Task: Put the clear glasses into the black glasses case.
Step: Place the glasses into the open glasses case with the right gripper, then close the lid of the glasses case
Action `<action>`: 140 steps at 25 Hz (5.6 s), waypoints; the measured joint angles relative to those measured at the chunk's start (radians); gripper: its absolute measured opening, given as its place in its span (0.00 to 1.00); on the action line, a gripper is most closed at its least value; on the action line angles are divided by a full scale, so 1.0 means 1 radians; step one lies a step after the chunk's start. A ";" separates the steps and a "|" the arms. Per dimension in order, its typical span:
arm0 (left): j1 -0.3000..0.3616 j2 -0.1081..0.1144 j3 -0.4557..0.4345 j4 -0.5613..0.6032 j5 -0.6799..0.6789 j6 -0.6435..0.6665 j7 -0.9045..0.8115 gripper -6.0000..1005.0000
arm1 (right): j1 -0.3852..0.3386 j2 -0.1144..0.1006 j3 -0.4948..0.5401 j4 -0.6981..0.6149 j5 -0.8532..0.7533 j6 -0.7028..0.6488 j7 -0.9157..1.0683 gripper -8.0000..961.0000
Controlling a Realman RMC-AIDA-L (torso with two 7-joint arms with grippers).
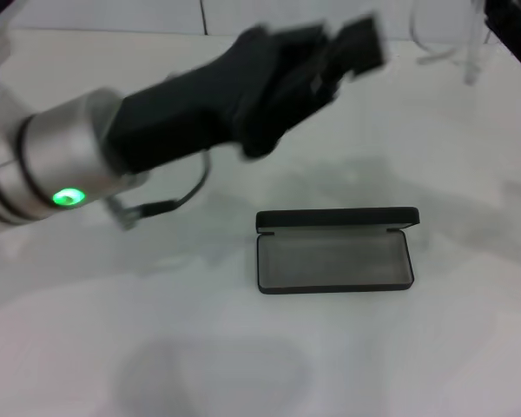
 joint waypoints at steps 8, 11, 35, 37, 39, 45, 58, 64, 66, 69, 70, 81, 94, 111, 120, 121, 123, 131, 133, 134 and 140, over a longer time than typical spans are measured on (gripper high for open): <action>0.133 0.056 -0.318 -0.072 0.273 0.038 -0.006 0.11 | -0.160 -0.076 0.018 -0.530 -0.210 0.093 0.392 0.14; 0.163 0.069 -0.431 -0.092 0.362 0.038 -0.005 0.11 | -0.190 -0.075 0.067 -0.752 -0.398 0.100 0.590 0.14; 0.207 0.073 -0.585 -0.093 0.475 0.034 -0.004 0.12 | -0.195 0.025 -0.424 -1.380 -1.297 0.223 1.115 0.15; 0.208 0.073 -0.585 -0.094 0.475 0.033 -0.004 0.12 | -0.197 0.025 -0.466 -1.400 -1.337 0.243 1.120 0.15; 0.209 0.073 -0.585 -0.097 0.474 0.033 -0.004 0.12 | -0.198 0.025 -0.494 -1.415 -1.365 0.256 1.126 0.15; 0.213 0.071 -0.597 -0.102 0.476 0.031 -0.004 0.12 | -0.238 0.026 -0.680 -1.472 -1.543 0.371 1.163 0.15; 0.234 0.074 -0.625 -0.102 0.477 0.034 -0.004 0.13 | -0.303 0.025 -0.793 -1.448 -1.652 0.586 1.143 0.15; 0.238 0.075 -0.624 -0.102 0.477 0.036 -0.004 0.13 | -0.310 0.023 -0.794 -1.394 -1.655 0.663 1.101 0.15; 0.236 0.075 -0.624 -0.102 0.475 0.036 -0.005 0.13 | -0.310 0.023 -0.796 -1.370 -1.659 0.686 1.090 0.15; 0.234 0.075 -0.624 -0.102 0.472 0.036 -0.007 0.13 | -0.309 0.023 -0.810 -1.340 -1.674 0.724 1.081 0.15; 0.233 0.075 -0.624 -0.102 0.472 0.036 -0.008 0.13 | -0.309 0.023 -0.816 -1.333 -1.678 0.734 1.081 0.15; 0.228 0.072 -0.648 -0.102 0.477 0.033 -0.011 0.13 | -0.306 0.023 -0.847 -1.296 -1.696 0.798 1.058 0.15; 0.228 0.070 -0.649 -0.102 0.479 0.034 -0.012 0.14 | -0.305 0.023 -0.847 -1.269 -1.702 0.826 1.058 0.16; 0.238 0.067 -0.649 -0.103 0.479 0.035 -0.012 0.14 | -0.307 0.023 -0.849 -1.257 -1.702 0.834 1.066 0.16; 0.239 0.067 -0.648 -0.103 0.475 0.037 -0.012 0.14 | -0.307 0.023 -0.849 -1.255 -1.703 0.841 1.067 0.16; 0.239 0.067 -0.648 -0.103 0.474 0.037 -0.012 0.14 | -0.308 0.023 -0.849 -1.255 -1.703 0.841 1.066 0.16; 0.239 0.067 -0.648 -0.103 0.474 0.037 -0.012 0.14 | -0.308 0.023 -0.848 -1.257 -1.703 0.841 1.066 0.16; 0.239 0.069 -0.649 -0.103 0.470 0.037 -0.011 0.15 | -0.313 0.023 -0.838 -1.292 -1.671 0.810 1.065 0.16; 0.237 0.070 -0.650 -0.103 0.469 0.037 -0.012 0.15 | -0.313 0.022 -0.815 -1.313 -1.625 0.774 1.062 0.16; 0.234 0.070 -0.650 -0.103 0.468 0.037 -0.012 0.15 | -0.313 0.022 -0.815 -1.313 -1.625 0.774 1.062 0.16; 0.214 0.071 -0.651 -0.099 0.471 0.040 -0.013 0.15 | -0.324 0.019 -0.594 -1.381 -1.312 0.559 0.989 0.16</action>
